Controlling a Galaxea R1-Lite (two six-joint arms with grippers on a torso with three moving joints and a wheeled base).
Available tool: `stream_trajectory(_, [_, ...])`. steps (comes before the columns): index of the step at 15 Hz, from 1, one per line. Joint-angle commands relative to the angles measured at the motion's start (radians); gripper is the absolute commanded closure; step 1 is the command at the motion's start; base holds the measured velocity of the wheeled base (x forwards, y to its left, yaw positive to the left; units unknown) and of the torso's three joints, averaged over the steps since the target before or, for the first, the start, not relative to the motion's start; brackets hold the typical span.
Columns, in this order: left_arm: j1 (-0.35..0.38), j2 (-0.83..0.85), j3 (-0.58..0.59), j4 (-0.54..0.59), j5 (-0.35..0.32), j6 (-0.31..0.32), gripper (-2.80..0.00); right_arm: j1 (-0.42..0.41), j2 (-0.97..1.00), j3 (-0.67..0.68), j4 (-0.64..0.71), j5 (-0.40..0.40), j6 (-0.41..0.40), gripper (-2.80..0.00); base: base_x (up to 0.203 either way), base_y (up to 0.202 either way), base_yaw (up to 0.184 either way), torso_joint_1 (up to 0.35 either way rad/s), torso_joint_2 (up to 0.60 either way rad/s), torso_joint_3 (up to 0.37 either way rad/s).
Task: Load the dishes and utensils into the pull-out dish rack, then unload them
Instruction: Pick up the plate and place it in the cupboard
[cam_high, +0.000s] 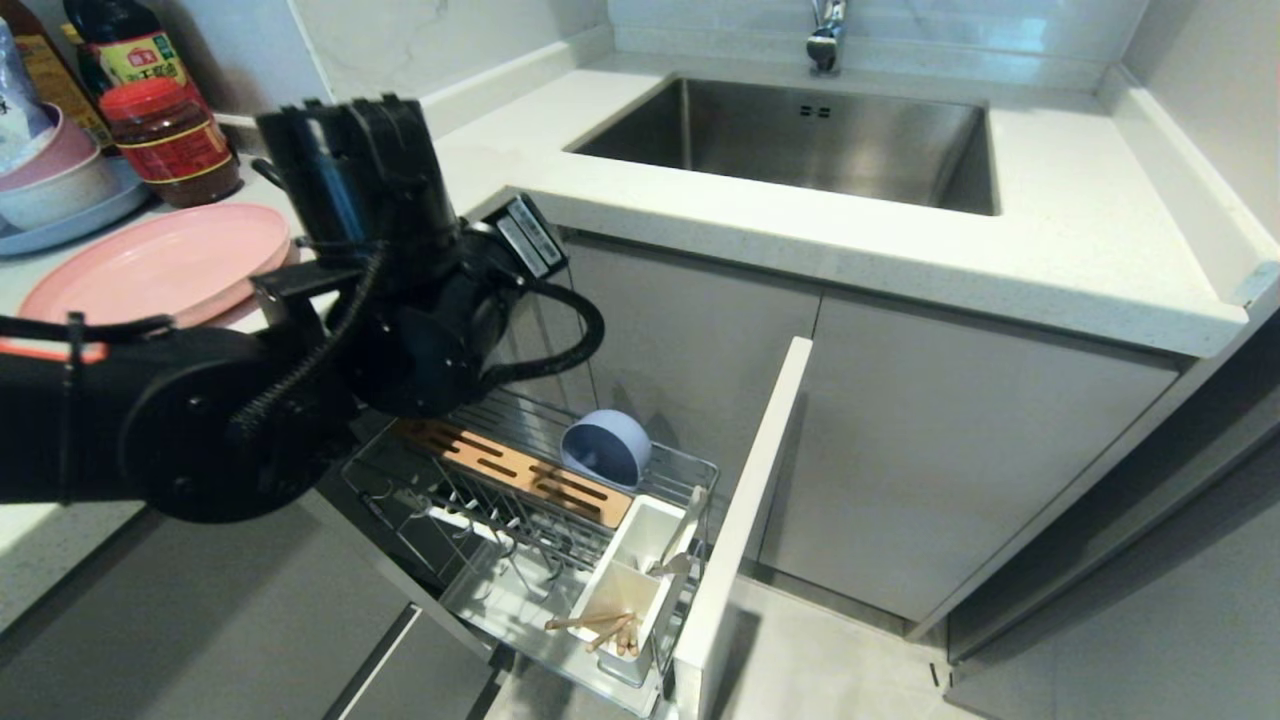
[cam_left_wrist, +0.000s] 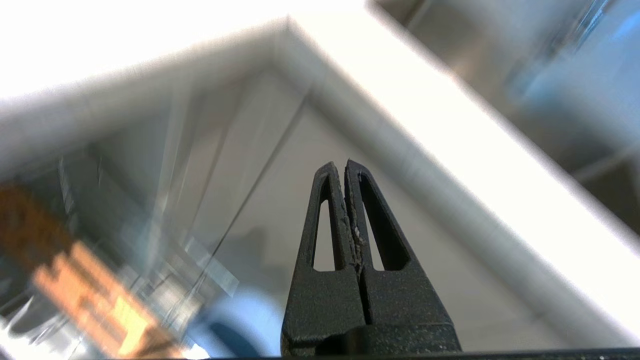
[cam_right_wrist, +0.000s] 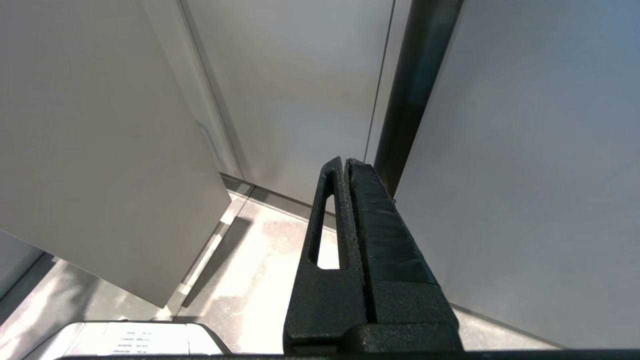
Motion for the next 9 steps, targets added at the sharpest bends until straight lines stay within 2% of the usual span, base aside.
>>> stream_trajectory(1, [0.016,-0.081,-0.045,0.003,0.001,-0.001,0.0,0.0,0.0,0.0,0.0,0.0,-0.001,0.0,0.0,0.0,0.0,0.0,0.0,0.0])
stream_trajectory(2, [0.028,-0.114,-0.078,0.026,-0.001,-0.001,0.0,0.0,0.0,0.0,0.0,0.0,-0.001,0.0,0.0,0.0,0.0,0.0,0.0,0.0])
stream_trajectory(4, [0.061,-0.157,-0.152,0.162,0.002,0.005,0.0,0.0,0.0,0.0,0.0,0.0,-0.001,0.0,0.0,0.0,0.0,0.0,0.0,0.0])
stream_trajectory(7, [0.152,-0.234,-0.297,0.513,0.016,0.014,0.0,0.0,0.0,0.0,0.0,0.0,-0.001,0.0,0.0,0.0,0.0,0.0,0.0,0.0])
stream_trajectory(9, [0.232,-0.271,-0.342,0.716,0.016,0.012,0.0,0.0,0.0,0.0,0.0,0.0,-0.001,0.0,0.0,0.0,0.0,0.0,0.0,0.0])
